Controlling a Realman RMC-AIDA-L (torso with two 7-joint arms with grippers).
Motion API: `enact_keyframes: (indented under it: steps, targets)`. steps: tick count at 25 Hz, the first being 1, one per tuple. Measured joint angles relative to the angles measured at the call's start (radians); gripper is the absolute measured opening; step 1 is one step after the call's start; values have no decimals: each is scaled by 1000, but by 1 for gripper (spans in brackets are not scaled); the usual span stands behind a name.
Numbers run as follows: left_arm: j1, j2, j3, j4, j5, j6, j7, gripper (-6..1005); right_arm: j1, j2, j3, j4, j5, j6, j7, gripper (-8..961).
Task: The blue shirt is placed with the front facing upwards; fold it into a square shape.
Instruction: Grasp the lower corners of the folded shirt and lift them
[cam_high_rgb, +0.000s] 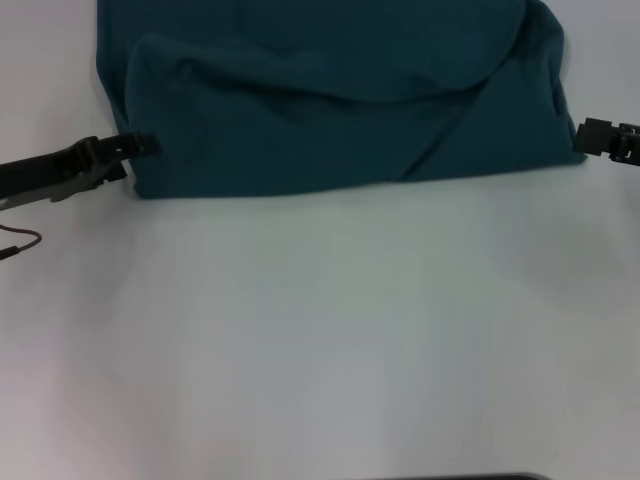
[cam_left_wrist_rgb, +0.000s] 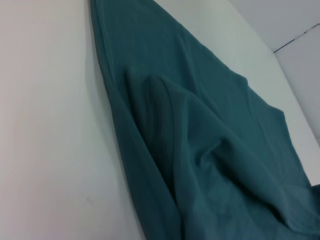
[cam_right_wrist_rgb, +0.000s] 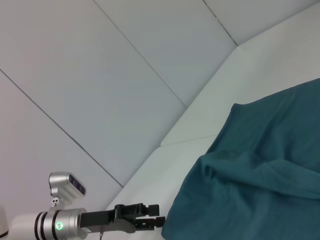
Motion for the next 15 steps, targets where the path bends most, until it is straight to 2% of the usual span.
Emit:
enact_keyframes:
  steps: [6, 15]
  targets:
    - [-8, -8, 30, 2, 1, -14, 0, 764, 0, 0, 10, 0, 0, -2, 1, 758]
    - [-41, -7, 84, 50, 6, -34, -16, 734, -2, 0, 23, 2, -1, -5, -1, 752]
